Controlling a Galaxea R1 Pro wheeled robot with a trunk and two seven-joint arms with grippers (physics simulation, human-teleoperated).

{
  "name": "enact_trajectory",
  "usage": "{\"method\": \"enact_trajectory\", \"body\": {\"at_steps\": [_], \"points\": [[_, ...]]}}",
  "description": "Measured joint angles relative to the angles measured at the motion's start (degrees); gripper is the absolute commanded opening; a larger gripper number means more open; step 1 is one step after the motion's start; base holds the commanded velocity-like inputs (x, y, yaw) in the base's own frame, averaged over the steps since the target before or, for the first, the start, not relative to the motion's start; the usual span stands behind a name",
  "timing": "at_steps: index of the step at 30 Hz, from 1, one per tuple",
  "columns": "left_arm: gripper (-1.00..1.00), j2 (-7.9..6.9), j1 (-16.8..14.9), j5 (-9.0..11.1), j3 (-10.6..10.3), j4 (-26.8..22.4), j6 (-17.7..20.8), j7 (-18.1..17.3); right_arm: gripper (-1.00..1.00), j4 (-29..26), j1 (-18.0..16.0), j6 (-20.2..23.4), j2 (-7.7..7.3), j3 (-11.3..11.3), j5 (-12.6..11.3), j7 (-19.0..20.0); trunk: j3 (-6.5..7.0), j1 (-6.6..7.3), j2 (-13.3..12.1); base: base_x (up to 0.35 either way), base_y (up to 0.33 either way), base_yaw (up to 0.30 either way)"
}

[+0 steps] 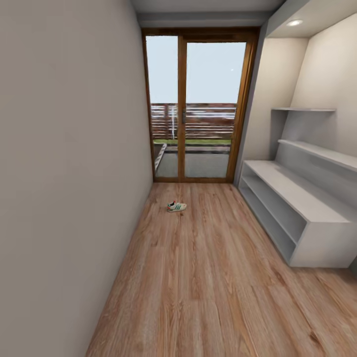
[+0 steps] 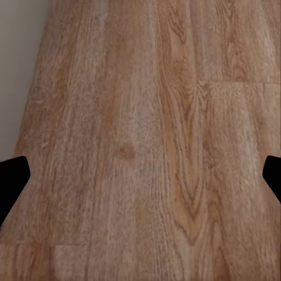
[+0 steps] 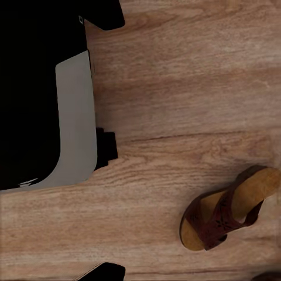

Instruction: Pick up the two gym shoes and the two sandals from the corridor floor and place them onto the hallstand (shoe rack) in the corridor, making sure they are on the rack and not on the floor. Arrange them so the two gym shoes are next to each other and the two sandals are next to each other.

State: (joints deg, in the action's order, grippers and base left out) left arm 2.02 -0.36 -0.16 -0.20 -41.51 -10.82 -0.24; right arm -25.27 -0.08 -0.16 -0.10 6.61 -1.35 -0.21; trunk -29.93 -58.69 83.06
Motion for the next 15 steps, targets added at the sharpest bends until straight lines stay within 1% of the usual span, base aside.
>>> {"method": "enact_trajectory", "body": {"at_steps": [15], "points": [[1.00,0.00,0.01,0.00,-0.01,0.00,0.00,0.00,1.00,-0.01,0.00,0.00,0.00,0.00,0.00,-0.01,0.00,0.00,0.00,0.349,0.000,0.000]]}}
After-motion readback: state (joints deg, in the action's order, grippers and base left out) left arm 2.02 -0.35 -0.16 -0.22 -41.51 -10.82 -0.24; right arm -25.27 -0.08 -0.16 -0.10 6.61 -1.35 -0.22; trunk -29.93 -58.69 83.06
